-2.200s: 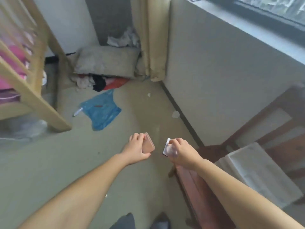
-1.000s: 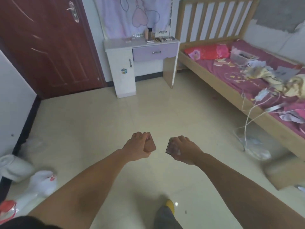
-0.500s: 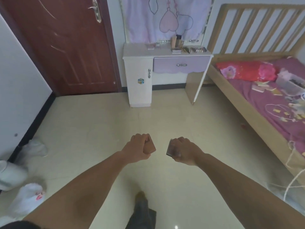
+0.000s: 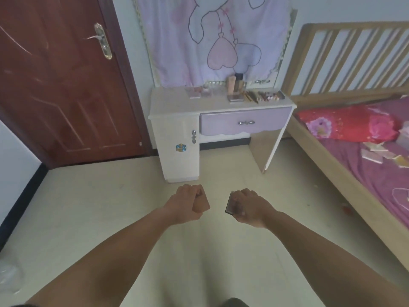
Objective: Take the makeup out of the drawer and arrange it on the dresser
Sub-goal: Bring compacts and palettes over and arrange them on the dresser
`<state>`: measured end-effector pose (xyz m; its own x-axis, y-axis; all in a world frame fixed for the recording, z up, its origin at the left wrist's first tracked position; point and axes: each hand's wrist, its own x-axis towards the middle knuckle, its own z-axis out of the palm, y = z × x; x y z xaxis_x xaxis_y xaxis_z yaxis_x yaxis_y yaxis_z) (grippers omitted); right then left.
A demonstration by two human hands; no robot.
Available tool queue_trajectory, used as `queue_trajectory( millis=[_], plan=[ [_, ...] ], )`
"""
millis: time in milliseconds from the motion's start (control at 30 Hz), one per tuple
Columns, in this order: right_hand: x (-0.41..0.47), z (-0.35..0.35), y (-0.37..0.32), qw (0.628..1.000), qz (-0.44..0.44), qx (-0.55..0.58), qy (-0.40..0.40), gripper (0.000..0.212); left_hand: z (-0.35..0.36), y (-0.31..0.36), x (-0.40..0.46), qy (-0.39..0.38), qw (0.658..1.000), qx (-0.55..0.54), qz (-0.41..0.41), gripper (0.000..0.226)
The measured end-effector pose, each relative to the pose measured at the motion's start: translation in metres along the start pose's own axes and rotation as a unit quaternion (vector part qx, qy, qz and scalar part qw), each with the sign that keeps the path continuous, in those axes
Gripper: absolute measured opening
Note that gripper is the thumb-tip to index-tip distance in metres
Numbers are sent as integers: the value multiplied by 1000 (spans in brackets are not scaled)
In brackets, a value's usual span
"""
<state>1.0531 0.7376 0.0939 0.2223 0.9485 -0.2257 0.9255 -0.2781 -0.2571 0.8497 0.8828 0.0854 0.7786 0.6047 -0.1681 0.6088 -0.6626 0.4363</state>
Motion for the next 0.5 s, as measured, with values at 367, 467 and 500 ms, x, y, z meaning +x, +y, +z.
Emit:
queue_trajectory(
  millis=[367, 467, 500],
  plan=[
    [274, -85, 115, 999, -39, -36, -8, 58, -64, -35, 274, 26, 999, 14, -16, 56],
    [343, -109, 139, 998, -53, -41, -7, 57, -85, -49, 334, 35, 999, 21, -20, 60],
    [364, -115, 145, 997, -58, -41, -7, 56, -91, -55, 353, 34, 999, 27, -22, 62]
  ],
)
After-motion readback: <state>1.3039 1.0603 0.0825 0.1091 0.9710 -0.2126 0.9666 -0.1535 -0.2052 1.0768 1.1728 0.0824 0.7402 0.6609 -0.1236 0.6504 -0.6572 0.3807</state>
